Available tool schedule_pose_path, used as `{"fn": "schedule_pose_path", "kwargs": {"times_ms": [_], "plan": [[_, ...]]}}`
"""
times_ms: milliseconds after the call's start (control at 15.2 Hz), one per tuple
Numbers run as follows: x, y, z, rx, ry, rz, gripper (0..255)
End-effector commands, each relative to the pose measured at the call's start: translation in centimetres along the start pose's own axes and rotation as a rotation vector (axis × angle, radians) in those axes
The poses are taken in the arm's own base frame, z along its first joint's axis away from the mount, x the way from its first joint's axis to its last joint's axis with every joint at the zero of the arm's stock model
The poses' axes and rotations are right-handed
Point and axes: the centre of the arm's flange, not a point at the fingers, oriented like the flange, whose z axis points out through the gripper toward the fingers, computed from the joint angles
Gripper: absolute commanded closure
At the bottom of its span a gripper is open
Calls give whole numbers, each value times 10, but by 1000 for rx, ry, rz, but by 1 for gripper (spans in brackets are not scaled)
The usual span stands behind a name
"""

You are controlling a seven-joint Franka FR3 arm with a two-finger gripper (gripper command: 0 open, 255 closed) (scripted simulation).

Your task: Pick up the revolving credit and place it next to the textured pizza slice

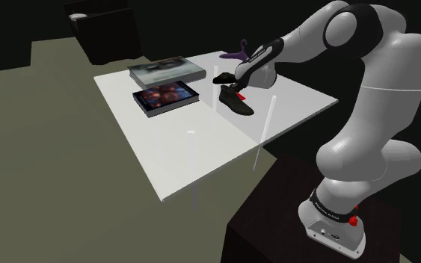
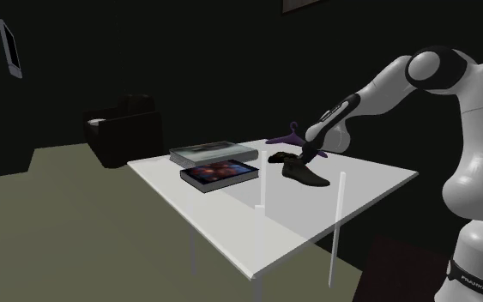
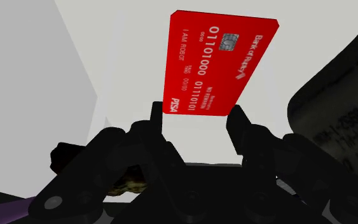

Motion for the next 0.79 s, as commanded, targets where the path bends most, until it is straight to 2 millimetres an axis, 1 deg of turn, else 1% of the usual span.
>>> {"fn": "schedule_pose_path", "kwargs": {"times_ms": [0, 330, 528, 594, 726], "plan": [[0, 0, 0, 0, 0, 0, 0], [0, 0, 0, 0, 0, 0, 0], [0, 0, -40, 0, 0, 0, 0], [0, 0, -50, 0, 0, 0, 0], [0, 0, -50, 0, 0, 0, 0]]}}
